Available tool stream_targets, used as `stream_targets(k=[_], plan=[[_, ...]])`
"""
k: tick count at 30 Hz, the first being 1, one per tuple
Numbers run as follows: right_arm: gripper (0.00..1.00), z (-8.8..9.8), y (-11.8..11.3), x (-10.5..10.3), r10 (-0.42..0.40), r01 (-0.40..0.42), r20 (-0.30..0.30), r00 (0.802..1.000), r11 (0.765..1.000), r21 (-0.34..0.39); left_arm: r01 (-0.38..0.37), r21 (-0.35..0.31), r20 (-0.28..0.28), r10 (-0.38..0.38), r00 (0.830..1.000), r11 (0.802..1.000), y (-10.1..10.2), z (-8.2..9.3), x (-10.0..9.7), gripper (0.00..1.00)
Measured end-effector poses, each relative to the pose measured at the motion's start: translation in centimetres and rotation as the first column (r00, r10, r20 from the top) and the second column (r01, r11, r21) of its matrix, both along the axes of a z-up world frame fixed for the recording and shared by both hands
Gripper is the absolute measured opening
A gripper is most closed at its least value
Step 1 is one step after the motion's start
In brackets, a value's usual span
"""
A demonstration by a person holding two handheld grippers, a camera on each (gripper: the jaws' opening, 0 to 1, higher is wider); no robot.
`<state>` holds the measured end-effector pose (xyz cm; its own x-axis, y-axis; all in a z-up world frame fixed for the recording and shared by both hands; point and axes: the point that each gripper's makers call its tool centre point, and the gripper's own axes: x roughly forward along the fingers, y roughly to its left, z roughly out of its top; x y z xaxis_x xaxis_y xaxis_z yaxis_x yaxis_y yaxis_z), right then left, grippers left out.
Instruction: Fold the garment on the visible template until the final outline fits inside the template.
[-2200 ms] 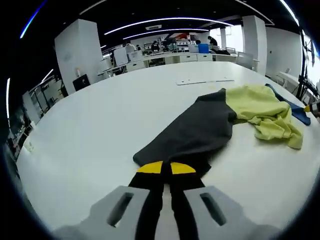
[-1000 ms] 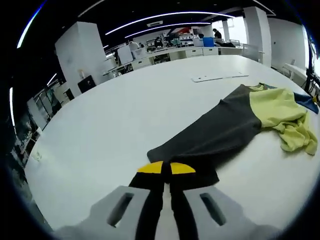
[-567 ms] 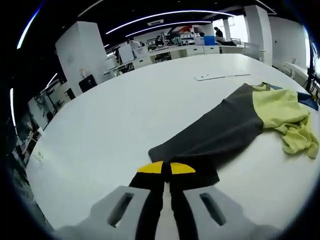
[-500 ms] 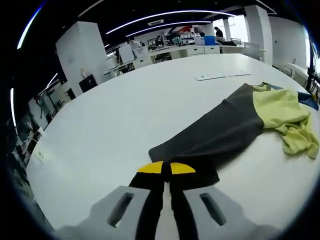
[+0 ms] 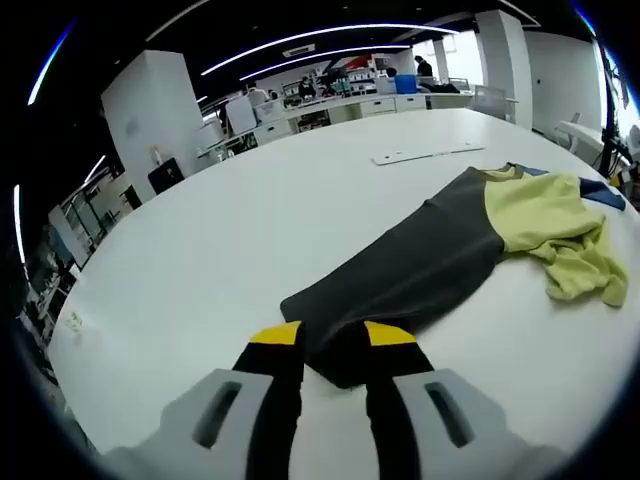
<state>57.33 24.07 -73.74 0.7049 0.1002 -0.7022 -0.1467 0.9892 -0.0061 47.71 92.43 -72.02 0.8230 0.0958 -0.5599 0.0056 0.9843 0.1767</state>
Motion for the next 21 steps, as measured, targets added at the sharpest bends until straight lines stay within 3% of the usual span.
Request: stream_targets(k=[3, 6, 12, 16, 20, 21], plan=[[0.48, 0.7, 1.6, 0.1, -0.001, -0.001, 0.028, 1.000, 0.996, 0.093, 0.036, -0.029, 0.014, -0.036, 0.999, 0.999, -1.5, 0.3, -0.3, 0.36], [0.65, 1.2, 3.2, -0.4, 0.047, -0.051, 0.034, 0.998, 0.993, 0.109, 0.068, -0.091, 0.033, -0.066, 0.997, 0.993, -3.2, 0.5, -0.4, 0.46], [0.91, 2.5, 6.7, -1.1, 0.135, -0.144, 0.064, 0.989, 0.977, 0.160, 0.126, -0.120, 0.053, -0.120, 0.991, 0.985, -5.9, 1.4, -0.4, 0.58], [1.00, 3.2, 8.5, -1.7, 0.176, -0.189, 0.081, 0.981, 0.963, 0.190, 0.189, -0.125, 0.063, -0.182, 0.981, 0.974, -7.9, 1.7, -0.4, 0.67], [1.00, 3.8, 10.3, -2.4, 0.223, -0.239, 0.095, 0.970, 0.947, 0.215, 0.224, -0.138, 0.061, -0.218, 0.974, 0.965, -10.0, 1.9, -0.4, 0.76], [1.00, 3.8, 10.6, -2.6, 0.231, -0.247, 0.096, 0.968, 0.943, 0.222, 0.255, -0.156, 0.046, -0.251, 0.967, 0.954, -11.0, 1.7, -0.6, 0.77]])
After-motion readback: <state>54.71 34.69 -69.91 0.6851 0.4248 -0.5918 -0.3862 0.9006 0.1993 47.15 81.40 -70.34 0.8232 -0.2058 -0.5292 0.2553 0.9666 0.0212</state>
